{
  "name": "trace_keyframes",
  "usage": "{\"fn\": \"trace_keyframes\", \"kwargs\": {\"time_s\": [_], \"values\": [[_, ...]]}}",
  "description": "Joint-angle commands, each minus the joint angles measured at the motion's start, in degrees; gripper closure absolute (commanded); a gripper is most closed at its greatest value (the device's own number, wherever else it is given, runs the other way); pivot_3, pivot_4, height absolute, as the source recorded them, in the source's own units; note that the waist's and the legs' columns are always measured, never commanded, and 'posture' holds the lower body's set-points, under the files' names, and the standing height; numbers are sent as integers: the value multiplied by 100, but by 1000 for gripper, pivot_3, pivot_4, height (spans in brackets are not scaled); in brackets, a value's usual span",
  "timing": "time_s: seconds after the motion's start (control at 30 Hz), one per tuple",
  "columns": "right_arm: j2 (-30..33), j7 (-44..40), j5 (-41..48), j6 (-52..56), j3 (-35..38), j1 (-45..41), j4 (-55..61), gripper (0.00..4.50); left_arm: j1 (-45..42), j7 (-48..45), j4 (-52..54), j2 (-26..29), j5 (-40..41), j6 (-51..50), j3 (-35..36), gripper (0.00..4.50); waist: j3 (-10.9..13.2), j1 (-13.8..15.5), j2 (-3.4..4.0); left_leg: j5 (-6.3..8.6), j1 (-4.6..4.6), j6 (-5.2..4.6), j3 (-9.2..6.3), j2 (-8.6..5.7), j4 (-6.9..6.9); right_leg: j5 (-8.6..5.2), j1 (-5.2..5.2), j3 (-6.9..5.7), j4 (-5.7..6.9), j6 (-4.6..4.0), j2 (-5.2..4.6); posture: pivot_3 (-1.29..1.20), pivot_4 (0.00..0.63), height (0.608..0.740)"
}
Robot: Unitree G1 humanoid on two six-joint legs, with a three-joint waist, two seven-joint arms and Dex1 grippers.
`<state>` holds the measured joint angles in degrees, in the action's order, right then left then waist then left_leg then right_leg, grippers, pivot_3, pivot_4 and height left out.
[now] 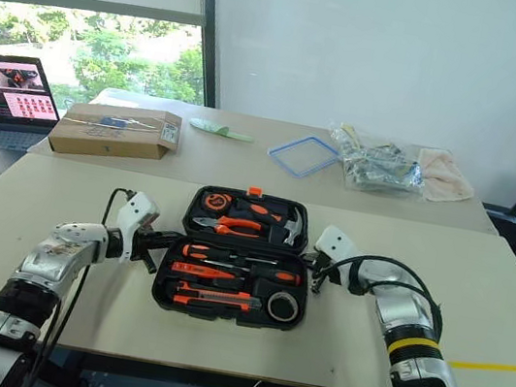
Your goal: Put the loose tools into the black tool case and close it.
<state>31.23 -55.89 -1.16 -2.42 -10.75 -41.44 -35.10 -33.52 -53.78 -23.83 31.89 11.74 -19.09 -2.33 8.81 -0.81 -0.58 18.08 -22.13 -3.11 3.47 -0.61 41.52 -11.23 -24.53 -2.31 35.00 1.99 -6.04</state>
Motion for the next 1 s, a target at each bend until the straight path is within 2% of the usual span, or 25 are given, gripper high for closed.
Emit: {"fn": "trace_keyframes", "kwargs": {"time_s": [0.03,0.33,0.57,0.67,0.77,0.87,0.93,1.0], "values": [[22,-344,157,194,-17,24,587,4500,-5,-280,426,-65,115,-107,-149,4464,0,4,0,0,-1,0,-1,0,0,0,0,0,0,0,0,0,150,740],[380,-552,304,1306,78,993,2418,4500,847,-435,1433,253,238,-451,30,4464,0,2,1,0,-2,0,-3,-1,-25,-1,-16,1,1,1,-8,0,150,740],[833,-486,434,1393,427,1389,2757,4500,1361,-57,1837,519,473,-827,635,4464,0,6,0,0,-4,0,-1,-2,-21,-1,-18,6,2,1,-11,0,150,740],[1093,-783,1018,2227,795,1487,3097,3714,1363,192,1563,842,320,-1087,802,3764,1,23,0,0,-5,0,-3,-1,-10,-1,-17,5,7,0,-11,0,150,740],[1139,-669,1565,3096,1197,1430,3402,2661,1333,-144,1748,1164,737,-1800,894,2656,1,7,0,0,3,0,-3,2,-11,-1,-10,6,9,-1,-11,0,150,740],[1202,-254,1901,5193,1194,922,3729,1608,864,-132,1798,1434,977,-2889,859,1489,2,4,-1,0,11,-1,-2,7,-13,-1,-5,7,13,-2,-10,0,150,740],[1149,-44,2012,6182,1075,493,3681,928,512,-114,1768,1510,1061,-3442,721,756,3,11,-2,0,1,-1,-3,7,-6,1,-9,5,18,-5,-10,0,150,740],[926,206,2074,6764,1040,47,3390,348,12,89,1597,1315,1202,-3982,755,739,3,10,-2,0,5,-1,-3,6,-6,1,-9,5,20,-5,-10,0,150,740]]}}
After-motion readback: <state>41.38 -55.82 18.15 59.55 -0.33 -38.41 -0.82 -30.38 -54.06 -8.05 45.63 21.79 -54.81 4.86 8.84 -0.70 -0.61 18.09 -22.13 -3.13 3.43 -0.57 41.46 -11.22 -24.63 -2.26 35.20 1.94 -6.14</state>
